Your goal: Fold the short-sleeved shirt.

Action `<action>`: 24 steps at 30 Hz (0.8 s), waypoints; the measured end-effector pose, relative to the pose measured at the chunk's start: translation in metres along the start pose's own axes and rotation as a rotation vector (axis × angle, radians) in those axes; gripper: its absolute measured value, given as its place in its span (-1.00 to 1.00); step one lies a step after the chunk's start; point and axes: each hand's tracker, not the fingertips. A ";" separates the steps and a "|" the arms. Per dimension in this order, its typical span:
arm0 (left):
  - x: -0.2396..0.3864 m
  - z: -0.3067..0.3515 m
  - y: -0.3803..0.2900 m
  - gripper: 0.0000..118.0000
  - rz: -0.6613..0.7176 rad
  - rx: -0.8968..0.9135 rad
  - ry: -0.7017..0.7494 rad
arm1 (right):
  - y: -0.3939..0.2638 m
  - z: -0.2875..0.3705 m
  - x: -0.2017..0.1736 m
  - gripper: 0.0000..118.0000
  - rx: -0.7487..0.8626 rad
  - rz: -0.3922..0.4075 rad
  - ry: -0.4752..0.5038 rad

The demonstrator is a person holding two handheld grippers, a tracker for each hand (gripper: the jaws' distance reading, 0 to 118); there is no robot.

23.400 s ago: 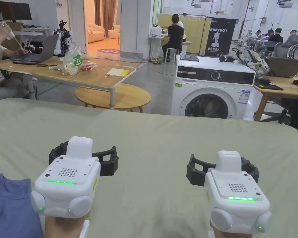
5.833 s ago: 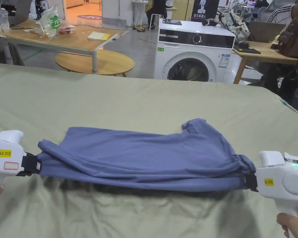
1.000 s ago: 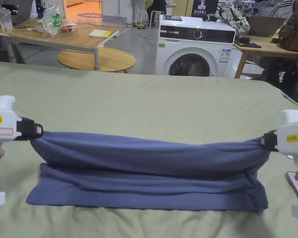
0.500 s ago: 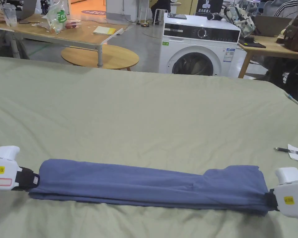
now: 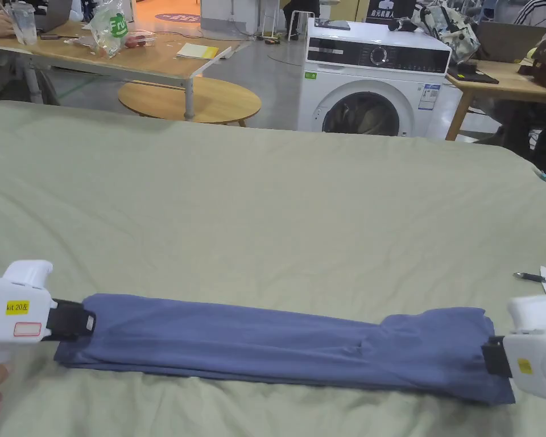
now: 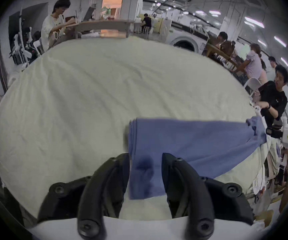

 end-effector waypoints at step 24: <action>0.094 0.028 0.024 -1.00 -0.146 0.689 0.113 | 0.060 0.050 -0.164 -1.00 0.740 -0.284 0.078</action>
